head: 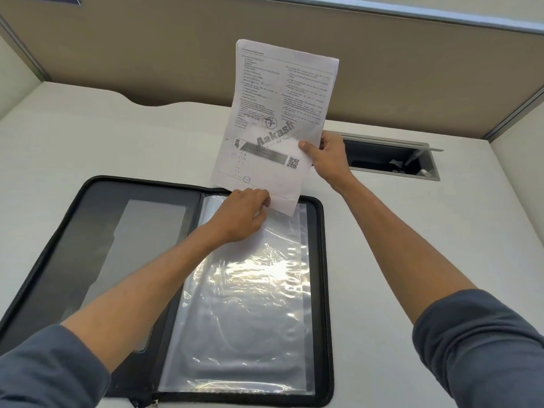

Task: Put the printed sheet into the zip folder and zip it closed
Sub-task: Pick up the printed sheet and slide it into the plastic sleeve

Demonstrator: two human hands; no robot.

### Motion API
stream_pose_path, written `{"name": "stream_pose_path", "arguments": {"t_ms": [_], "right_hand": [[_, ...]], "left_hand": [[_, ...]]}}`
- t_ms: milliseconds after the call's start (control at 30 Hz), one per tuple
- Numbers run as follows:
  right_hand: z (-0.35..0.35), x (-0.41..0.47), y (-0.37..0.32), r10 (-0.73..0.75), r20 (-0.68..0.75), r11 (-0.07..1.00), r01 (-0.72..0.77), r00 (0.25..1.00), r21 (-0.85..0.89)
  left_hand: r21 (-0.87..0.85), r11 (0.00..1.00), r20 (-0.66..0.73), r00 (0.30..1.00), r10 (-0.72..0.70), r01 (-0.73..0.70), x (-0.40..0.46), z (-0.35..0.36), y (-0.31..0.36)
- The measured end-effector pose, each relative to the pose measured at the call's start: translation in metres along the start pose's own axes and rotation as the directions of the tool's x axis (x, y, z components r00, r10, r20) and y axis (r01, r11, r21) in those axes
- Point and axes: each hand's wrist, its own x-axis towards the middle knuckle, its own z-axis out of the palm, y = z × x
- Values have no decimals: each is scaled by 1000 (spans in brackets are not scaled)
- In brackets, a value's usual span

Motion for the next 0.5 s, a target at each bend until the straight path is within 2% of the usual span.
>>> {"name": "stream_pose_path", "arguments": {"t_ms": [233, 500], "right_hand": [[-2, 7, 5, 27, 38, 999, -26, 999, -38], [1, 22, 10, 50, 117, 994, -37, 992, -106]], "left_hand": [[223, 963, 10, 987, -160, 154, 3, -16, -34], [64, 985, 115, 980, -164, 158, 5, -44, -66]]}}
